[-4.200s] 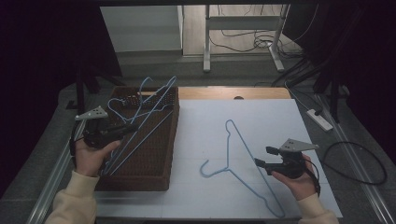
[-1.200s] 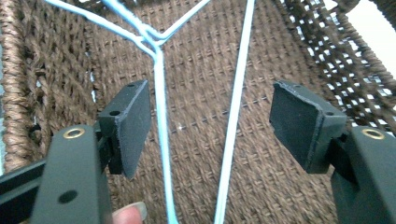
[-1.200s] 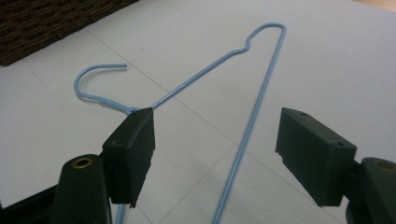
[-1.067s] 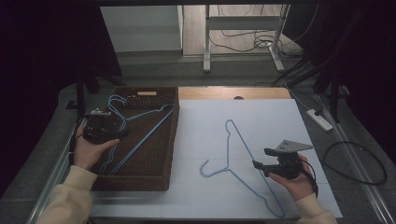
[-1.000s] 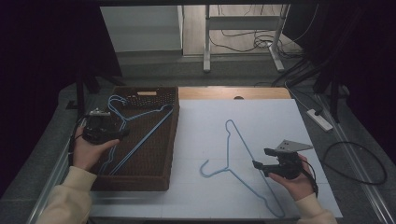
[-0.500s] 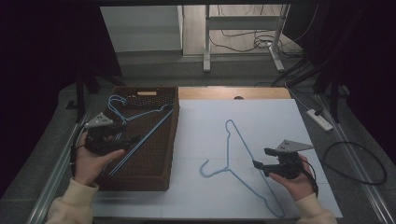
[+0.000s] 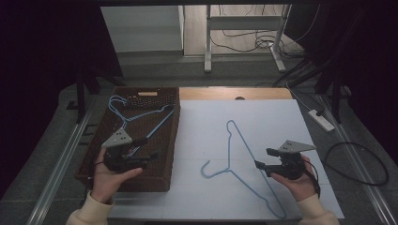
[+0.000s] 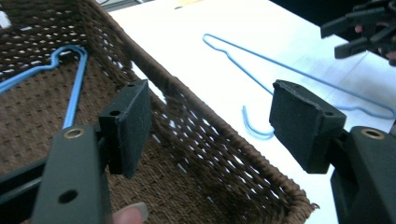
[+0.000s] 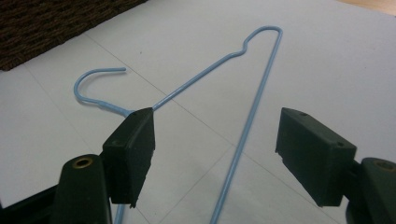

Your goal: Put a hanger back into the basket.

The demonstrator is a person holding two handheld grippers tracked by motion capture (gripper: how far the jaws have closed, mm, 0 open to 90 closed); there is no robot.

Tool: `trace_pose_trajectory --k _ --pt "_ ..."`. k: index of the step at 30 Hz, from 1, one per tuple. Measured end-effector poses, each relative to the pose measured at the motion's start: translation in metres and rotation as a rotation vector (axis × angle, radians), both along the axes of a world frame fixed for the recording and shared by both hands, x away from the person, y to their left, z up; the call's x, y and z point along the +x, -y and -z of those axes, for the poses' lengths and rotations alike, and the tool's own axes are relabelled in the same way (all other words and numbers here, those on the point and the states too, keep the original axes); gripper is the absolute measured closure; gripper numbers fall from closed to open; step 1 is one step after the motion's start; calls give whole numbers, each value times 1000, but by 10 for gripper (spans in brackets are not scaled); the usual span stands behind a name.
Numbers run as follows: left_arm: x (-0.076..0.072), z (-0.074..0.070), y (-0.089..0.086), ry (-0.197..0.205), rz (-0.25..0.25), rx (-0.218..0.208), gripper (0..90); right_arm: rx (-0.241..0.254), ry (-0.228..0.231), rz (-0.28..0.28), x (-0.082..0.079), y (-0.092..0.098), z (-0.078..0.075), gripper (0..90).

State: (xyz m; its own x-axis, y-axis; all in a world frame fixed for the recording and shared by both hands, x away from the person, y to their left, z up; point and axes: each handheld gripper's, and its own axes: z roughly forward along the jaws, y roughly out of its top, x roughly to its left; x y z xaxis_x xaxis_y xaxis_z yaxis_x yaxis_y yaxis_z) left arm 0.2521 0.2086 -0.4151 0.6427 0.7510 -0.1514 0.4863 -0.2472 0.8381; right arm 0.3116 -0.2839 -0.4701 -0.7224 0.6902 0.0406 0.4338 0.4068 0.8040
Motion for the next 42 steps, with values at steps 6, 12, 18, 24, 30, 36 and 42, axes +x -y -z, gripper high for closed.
trace_pose_trajectory --k 6,12,18,24,30,36,42 --pt "-6 6 7 5 15 1 302 -7 1 -2 0 0 0 289" --pt "-10 9 11 11 17 7 301 -10 4 -2 0 0 0 289" --pt "-9 12 9 19 14 8 300 -14 8 2 0 0 0 292" --pt "-10 17 7 14 11 8 299 -14 3 2 1 0 0 290" --pt "-12 17 9 20 18 6 298 -32 -3 -12 2 -5 0 296" --pt "-15 19 13 16 33 8 296 -75 -27 -26 8 -12 2 321" --pt "-17 21 20 8 54 18 295 -139 -16 -55 18 -25 -1 424"
